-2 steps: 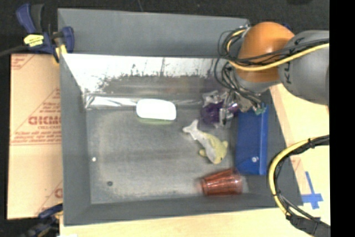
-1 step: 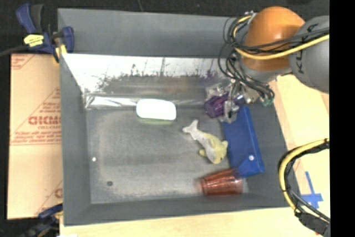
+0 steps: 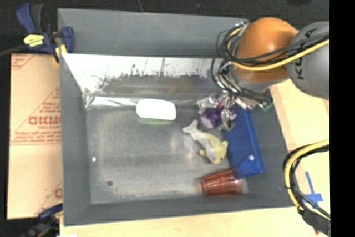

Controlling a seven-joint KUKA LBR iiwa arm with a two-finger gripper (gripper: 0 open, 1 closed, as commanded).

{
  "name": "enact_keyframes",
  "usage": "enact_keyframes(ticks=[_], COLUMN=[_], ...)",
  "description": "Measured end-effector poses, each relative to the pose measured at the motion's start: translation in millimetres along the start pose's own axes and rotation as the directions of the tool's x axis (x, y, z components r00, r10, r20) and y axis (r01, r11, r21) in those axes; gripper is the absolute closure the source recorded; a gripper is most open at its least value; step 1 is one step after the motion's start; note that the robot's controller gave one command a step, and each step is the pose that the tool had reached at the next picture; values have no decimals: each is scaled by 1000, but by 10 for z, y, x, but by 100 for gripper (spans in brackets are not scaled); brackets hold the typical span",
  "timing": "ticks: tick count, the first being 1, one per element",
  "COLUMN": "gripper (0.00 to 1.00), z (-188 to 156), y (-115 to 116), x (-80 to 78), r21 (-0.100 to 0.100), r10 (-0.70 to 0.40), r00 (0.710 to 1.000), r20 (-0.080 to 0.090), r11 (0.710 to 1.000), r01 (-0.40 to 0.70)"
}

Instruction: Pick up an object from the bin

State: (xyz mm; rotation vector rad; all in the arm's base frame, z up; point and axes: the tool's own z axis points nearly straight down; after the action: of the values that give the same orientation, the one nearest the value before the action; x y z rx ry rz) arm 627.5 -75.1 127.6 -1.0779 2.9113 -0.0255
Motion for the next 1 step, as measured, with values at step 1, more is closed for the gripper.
enact_keyframes(ticks=[1], gripper=[100], z=[486], y=[-32], x=[-141], r21=[1], r10=[-107], r00=[994], r20=[2], r11=[994], r01=[107])
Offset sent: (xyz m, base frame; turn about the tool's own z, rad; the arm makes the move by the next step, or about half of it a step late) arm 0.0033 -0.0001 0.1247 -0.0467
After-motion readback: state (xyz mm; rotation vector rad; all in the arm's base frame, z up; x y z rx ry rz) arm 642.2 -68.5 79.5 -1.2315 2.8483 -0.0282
